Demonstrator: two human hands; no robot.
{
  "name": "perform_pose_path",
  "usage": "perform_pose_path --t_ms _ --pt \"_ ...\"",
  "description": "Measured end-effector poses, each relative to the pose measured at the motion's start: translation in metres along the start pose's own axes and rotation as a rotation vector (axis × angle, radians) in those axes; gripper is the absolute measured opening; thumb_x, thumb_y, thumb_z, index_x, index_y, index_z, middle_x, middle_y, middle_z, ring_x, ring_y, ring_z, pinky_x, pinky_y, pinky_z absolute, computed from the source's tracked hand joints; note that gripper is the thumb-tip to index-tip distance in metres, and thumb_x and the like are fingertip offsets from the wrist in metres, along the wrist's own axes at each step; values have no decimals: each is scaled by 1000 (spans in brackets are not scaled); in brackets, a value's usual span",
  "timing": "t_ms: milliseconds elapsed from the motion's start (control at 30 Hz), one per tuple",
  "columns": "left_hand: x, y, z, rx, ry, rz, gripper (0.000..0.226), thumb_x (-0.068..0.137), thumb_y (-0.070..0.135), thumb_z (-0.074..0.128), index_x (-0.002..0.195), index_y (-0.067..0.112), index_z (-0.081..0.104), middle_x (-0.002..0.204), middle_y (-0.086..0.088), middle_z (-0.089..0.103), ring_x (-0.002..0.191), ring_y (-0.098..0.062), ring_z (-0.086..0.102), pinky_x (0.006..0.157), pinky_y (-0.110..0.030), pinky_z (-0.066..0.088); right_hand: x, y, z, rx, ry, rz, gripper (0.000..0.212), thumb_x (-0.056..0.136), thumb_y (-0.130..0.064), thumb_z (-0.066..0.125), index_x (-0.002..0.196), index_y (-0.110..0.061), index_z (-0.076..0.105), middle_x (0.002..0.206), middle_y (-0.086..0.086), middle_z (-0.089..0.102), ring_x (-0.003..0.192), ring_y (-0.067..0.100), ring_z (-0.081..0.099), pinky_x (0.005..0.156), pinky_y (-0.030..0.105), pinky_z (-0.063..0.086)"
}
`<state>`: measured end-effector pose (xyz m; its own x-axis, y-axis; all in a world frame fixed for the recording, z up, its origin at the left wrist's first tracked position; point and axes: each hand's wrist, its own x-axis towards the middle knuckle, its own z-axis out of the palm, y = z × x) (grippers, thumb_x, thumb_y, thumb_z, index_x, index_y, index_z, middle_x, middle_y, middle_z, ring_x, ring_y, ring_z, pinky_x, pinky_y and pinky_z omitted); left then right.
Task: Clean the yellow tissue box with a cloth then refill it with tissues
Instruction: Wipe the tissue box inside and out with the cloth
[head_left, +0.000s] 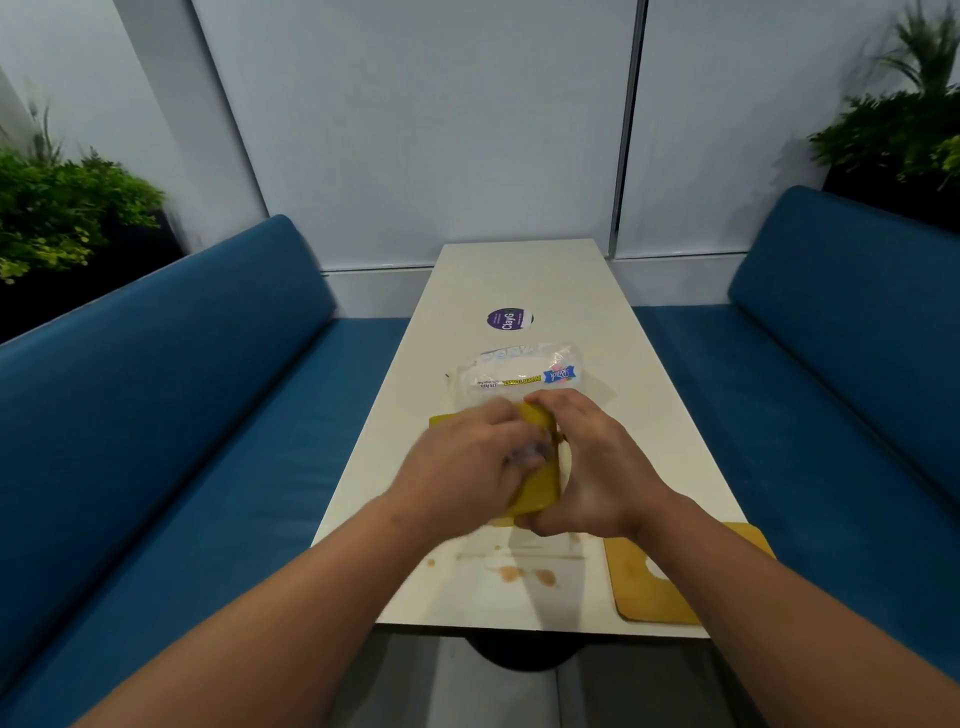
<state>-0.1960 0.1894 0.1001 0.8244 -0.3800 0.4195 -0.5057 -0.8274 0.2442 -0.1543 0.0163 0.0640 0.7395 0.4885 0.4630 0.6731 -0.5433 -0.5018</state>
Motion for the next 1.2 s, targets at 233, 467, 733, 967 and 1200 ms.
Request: perform_pose_path --t_ms 233,467,733,967,1200 --pt "-5 7 8 7 22 25 23 86 30 54 100 24 72 98 4 63 81 -20 60 67 -23 41 0 3 -1 2 3 -1 106 45 -48 88 135 -13 44 131 -2 50 117 13 50 92 34 51" --pt "8 1 5 -4 154 -135 19 91 27 58 103 23 71 100 4 60 82 -21 59 68 -25 42 0 2 -3 -23 12 -26 107 45 -47 89 136 -13 43 133 -2 50 118 13 48 93 26 47" --pt "14 -17 -5 54 159 -323 28 96 37 51 118 24 64 113 7 57 96 -17 55 75 -24 38 -1 5 -2 -28 -3 -25 109 48 -55 87 139 -17 39 138 -3 45 121 12 45 92 26 46" --pt "19 -11 -18 38 1 -346 26 96 39 51 117 29 62 113 9 55 96 -14 52 76 -25 38 -2 10 3 59 16 -21 107 48 -52 88 136 -17 40 135 -4 45 121 12 45 92 32 51" --pt "34 -34 -52 -101 -330 -497 31 92 49 54 116 30 61 105 8 62 93 -13 56 79 -27 45 -11 16 6 220 -1 71 106 51 -51 88 138 -28 31 140 -16 32 128 7 36 94 32 51"
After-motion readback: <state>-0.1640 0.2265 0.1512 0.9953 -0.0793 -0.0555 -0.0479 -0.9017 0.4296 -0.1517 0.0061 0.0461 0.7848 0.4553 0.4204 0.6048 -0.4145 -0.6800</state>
